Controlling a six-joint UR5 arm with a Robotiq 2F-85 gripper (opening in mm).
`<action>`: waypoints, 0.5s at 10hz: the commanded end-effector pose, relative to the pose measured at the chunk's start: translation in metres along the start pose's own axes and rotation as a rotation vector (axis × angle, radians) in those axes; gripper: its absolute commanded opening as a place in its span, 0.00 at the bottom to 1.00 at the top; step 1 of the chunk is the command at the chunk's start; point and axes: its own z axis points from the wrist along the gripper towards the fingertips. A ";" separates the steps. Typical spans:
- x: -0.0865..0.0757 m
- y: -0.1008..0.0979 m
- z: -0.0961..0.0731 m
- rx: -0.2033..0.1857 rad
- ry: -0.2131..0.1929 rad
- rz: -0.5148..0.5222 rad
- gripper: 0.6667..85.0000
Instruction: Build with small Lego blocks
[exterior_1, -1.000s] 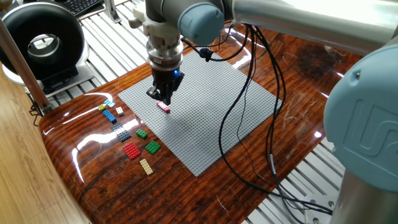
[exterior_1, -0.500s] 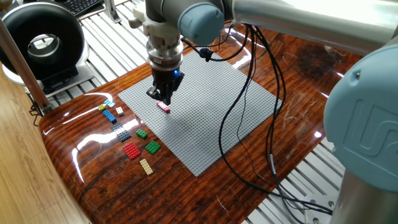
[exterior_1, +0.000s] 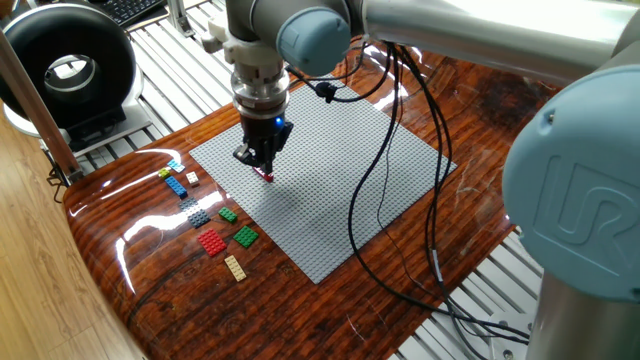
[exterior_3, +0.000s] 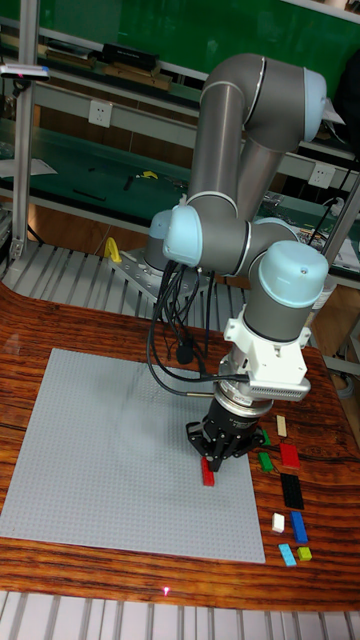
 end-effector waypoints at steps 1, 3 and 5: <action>-0.003 -0.001 -0.001 -0.011 -0.004 0.003 0.01; -0.003 -0.002 -0.004 -0.012 -0.002 0.003 0.01; -0.002 -0.001 -0.003 -0.013 -0.004 0.007 0.01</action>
